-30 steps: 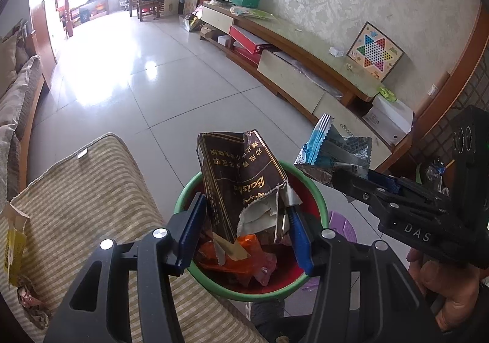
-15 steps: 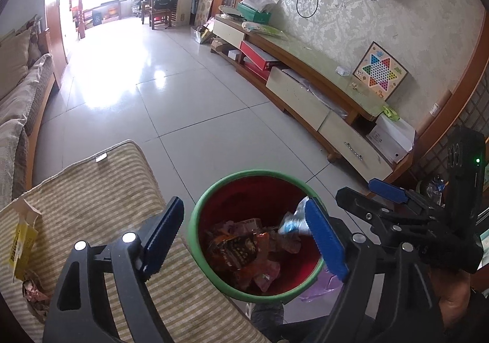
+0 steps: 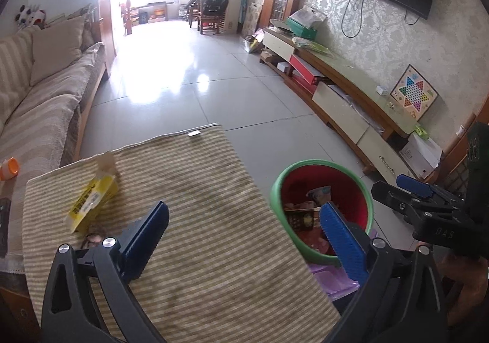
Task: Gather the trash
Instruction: 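Move both tools back over the table toward the yellow box and crumpled paper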
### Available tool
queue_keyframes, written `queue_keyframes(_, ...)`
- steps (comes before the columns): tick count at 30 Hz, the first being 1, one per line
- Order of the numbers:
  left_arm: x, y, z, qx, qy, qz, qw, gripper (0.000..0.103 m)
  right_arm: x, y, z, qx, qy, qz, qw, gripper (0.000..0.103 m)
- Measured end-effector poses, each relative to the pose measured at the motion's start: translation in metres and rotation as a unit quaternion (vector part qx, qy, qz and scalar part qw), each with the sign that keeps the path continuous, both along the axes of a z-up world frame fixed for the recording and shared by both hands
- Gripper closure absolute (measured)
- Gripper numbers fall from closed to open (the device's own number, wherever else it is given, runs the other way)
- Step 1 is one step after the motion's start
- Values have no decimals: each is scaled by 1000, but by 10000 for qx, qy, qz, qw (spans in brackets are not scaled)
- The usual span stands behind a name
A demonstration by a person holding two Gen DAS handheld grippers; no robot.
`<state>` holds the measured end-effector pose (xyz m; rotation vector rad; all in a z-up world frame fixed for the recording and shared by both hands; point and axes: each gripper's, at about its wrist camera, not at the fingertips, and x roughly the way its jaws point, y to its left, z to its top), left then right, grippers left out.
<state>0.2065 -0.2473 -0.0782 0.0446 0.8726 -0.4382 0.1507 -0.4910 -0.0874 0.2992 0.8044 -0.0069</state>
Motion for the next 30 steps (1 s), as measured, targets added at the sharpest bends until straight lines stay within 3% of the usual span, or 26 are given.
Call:
queue_keyframes(10,6,120,-1,-14,60,966,9953,8,19,108,-8,-104,205,830,9963,5)
queue_keyframes(16,13,171,-8,-129,130,1252,9920,8,32,166,-12,-187,290,1296,9910,5)
queue_keyframes(23,28,202,-25,-144,347,1273,9912,8,48,214,-24,-227,427,1681,9846,5)
queue_keyframes(30,74,193,-55,80,751,944,9927,8,65,245,-46,-120,627,2035,9770,5)
